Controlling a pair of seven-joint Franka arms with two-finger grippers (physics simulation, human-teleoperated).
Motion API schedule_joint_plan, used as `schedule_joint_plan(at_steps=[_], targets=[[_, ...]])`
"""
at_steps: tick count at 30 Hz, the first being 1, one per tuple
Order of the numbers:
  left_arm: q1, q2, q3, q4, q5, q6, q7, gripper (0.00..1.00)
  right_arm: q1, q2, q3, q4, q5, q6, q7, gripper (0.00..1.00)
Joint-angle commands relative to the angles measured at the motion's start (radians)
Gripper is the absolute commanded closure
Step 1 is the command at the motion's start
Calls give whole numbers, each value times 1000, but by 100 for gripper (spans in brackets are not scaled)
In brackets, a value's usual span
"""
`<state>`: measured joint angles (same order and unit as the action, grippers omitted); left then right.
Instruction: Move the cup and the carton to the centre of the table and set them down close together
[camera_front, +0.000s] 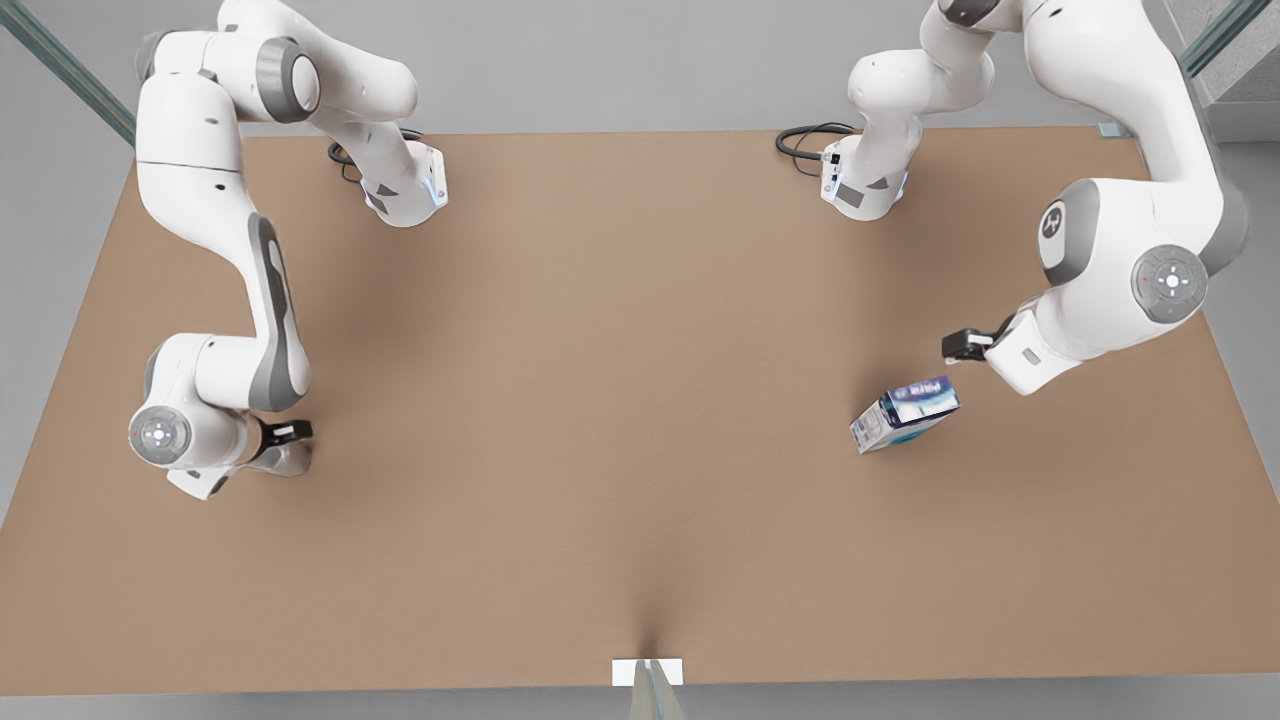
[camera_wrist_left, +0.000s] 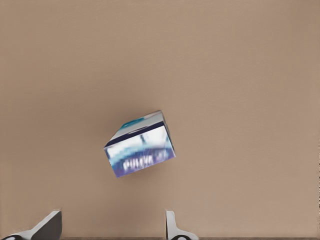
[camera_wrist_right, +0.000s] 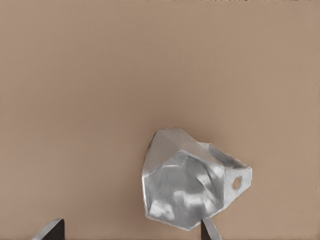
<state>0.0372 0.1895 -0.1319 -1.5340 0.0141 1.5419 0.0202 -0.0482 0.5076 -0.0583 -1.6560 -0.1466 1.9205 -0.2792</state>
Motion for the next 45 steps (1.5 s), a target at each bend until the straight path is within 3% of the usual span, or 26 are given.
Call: schedule_joint_plan(at_steps=[1,11,17,25,26,27,28,38,45], targets=[[4,1,0,0,1,0,3,0,-2,3,0,1,-1,0,0,0],[4,22,0,9,1,-11,-3,0,-9,60,15,7,-1,43,3,0],[90,41,29,141,0,-17,-13,0,-9,83,15,15,2,43,5,0],[110,76,28,126,32,-22,-82,0,-25,129,17,13,2,68,2,0],[112,76,28,126,32,-20,-82,0,-25,127,17,13,2,68,2,14],[112,77,28,127,32,-19,-82,0,-25,129,17,13,2,66,2,52],[112,77,28,126,32,-23,-82,0,-27,134,15,13,2,64,2,64],[105,88,26,126,30,-25,-82,0,-42,154,17,15,-1,68,-14,76],[104,90,26,126,30,-22,-82,0,-64,155,48,28,-1,64,-14,76]])
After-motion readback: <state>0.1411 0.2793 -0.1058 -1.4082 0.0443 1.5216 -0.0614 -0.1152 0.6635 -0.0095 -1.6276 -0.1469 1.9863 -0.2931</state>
